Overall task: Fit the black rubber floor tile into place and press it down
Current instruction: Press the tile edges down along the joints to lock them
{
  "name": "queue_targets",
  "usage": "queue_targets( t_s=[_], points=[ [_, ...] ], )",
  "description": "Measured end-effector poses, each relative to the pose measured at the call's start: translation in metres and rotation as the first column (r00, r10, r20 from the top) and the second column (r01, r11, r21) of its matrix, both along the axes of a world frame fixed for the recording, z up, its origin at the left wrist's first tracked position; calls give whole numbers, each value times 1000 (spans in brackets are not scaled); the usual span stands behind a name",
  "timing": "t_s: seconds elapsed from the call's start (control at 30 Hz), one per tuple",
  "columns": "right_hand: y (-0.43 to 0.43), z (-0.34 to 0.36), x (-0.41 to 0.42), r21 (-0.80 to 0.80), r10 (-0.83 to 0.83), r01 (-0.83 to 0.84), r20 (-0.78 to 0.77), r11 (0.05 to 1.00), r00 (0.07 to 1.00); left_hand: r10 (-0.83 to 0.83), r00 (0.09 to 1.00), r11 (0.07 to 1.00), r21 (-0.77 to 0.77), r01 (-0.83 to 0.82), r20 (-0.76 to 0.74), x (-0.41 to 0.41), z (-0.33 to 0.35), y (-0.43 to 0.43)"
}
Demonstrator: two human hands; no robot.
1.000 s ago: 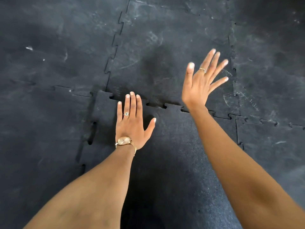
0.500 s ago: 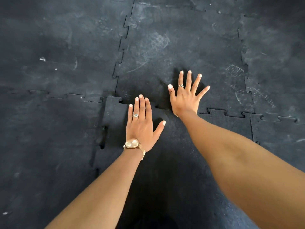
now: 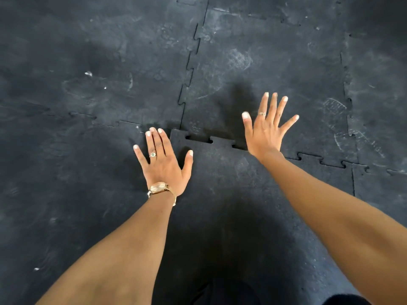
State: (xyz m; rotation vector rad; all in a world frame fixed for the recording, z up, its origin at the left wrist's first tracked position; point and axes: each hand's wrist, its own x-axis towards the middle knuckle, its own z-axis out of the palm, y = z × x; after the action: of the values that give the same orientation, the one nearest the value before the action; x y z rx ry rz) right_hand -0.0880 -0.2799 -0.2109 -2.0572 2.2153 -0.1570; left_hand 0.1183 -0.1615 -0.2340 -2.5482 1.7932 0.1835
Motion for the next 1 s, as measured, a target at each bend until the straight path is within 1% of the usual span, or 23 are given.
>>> queue_targets(
  t_s=[0.07, 0.1, 0.13, 0.17, 0.2, 0.27, 0.3, 0.33, 0.47, 0.53, 0.6, 0.63, 0.67, 0.7, 0.77, 0.83, 0.9, 1.0],
  points=[
    [-11, 23, 35, -118, 28, -7, 181, 993, 983, 2, 1000, 1000, 2, -2, -20, -1, 1, -2],
    [-16, 28, 53, -174, 65, -25, 230, 985, 971, 3, 1000, 1000, -10, -4, -21, -2, 0, -3],
    [-17, 27, 68, -207, 110, -62, 228, 976, 968, 7, 1000, 1000, -15, -7, -19, -1, 0, -4],
    [-14, 18, 79, -193, 144, -111, 167, 975, 975, 11, 1000, 1000, -9, -12, -18, 1, -2, -4],
    [-9, 4, 82, -126, 162, -150, 88, 981, 983, 14, 1000, 1000, -6, -14, -13, 1, -3, -3],
    [-9, -23, 82, 40, 133, -132, -15, 990, 991, -2, 1000, 1000, -25, 2, 12, 0, -8, -4],
    [-10, -30, 77, 83, 108, -106, -19, 991, 994, -15, 1000, 1000, -14, 15, -1, -1, -7, -4],
    [-10, -29, 74, 92, 95, -94, -12, 991, 995, -24, 1000, 1000, -11, 24, -20, -3, -4, -4],
    [-13, -28, 78, 80, 109, -106, -33, 991, 994, -42, 999, 995, -89, 41, -11, 6, 1, -11],
    [-9, -29, 79, 99, 109, -104, -45, 990, 993, -8, 997, 983, -184, -6, -79, 14, 10, -37],
    [-10, -29, 79, 97, 100, -96, -39, 991, 994, -14, 989, 940, -338, -37, -145, 14, 25, -78],
    [-12, -30, 79, 91, 95, -92, -28, 992, 995, -27, 989, 915, -402, -35, -147, 12, 31, -99],
    [-14, -31, 80, 81, 94, -92, -26, 993, 995, -36, 992, 903, -429, -19, -120, 10, 33, -116],
    [-14, -32, 79, 73, 99, -96, -29, 993, 995, -39, 997, 906, -423, 5, -71, 7, 29, -126],
    [-14, -36, 78, 69, 95, -93, -31, 993, 995, -49, 999, 950, -311, 43, -11, 5, 8, -130],
    [-15, -36, 78, 57, 91, -88, -51, 994, 995, -49, 999, 976, -213, 45, -12, 9, -10, -129],
    [-14, -33, 79, 65, 99, -96, -52, 993, 994, -71, 997, 977, -204, 62, -33, 10, -9, -130],
    [-14, -32, 79, 61, 102, -99, -55, 993, 993, -97, 995, 975, -200, 95, -1, 9, -6, -132]
  ],
)
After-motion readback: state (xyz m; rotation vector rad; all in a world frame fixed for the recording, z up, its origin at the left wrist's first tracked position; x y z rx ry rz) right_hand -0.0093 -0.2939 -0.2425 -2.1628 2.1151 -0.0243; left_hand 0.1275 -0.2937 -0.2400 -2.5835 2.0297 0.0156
